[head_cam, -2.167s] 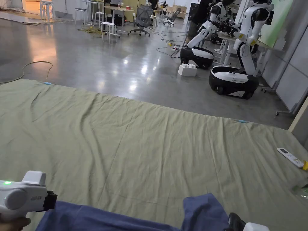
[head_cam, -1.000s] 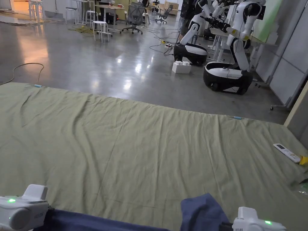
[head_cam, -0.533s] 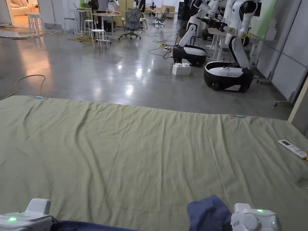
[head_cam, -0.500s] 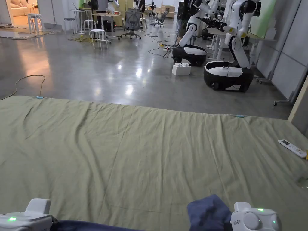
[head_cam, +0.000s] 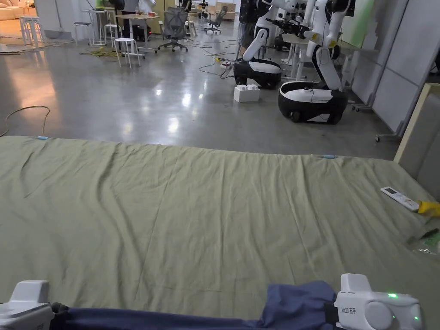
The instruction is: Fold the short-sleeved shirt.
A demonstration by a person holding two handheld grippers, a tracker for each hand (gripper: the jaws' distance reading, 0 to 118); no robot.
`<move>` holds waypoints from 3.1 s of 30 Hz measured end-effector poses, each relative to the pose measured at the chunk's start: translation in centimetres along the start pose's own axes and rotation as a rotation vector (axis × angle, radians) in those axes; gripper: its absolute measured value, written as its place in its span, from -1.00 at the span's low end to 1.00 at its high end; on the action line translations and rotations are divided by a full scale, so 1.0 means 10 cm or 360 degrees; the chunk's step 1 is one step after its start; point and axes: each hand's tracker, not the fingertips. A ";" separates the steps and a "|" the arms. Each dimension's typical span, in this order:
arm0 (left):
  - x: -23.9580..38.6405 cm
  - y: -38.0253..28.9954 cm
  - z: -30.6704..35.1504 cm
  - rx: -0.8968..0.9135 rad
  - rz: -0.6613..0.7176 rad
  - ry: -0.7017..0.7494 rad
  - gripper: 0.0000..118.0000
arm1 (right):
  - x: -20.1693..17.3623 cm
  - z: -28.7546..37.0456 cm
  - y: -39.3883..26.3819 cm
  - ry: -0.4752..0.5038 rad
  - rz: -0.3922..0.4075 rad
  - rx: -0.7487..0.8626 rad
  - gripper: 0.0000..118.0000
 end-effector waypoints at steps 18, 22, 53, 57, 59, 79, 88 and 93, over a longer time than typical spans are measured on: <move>-0.52 -0.65 0.82 0.0070 0.0001 -0.0230 -0.93 | -0.02 1.24 -1.09 0.0005 0.0173 -0.0015 -0.97; -0.61 -0.98 0.79 -0.0067 -0.0042 -0.0213 -0.93 | -0.04 1.21 -1.42 -0.0028 0.0225 -0.0167 -0.97; 0.30 -0.46 0.68 0.0409 -0.0121 -0.0053 -0.12 | -0.68 1.44 -0.78 -0.0257 0.0058 0.0673 0.22; 0.57 -0.26 0.75 0.0608 -0.0133 -0.0011 -0.15 | -0.94 1.43 -0.61 -0.0251 -0.0002 0.0938 -0.16; 0.63 -0.20 0.73 0.0703 -0.0141 0.0006 -0.18 | -1.05 1.43 -0.54 -0.0225 -0.0008 0.1025 -0.32; 0.57 -0.09 1.33 0.1047 0.0062 0.0095 -1.00 | -1.48 1.55 -0.26 -0.0162 0.0046 0.1341 -0.99; -0.42 -0.45 1.06 0.0453 0.0257 -0.0043 -1.00 | -1.46 1.47 -0.28 -0.0147 0.0080 0.1259 -0.99; -1.00 -0.67 0.69 0.0133 0.0323 -0.0234 -0.99 | -1.49 1.39 -0.29 -0.0130 0.0085 0.1207 -0.99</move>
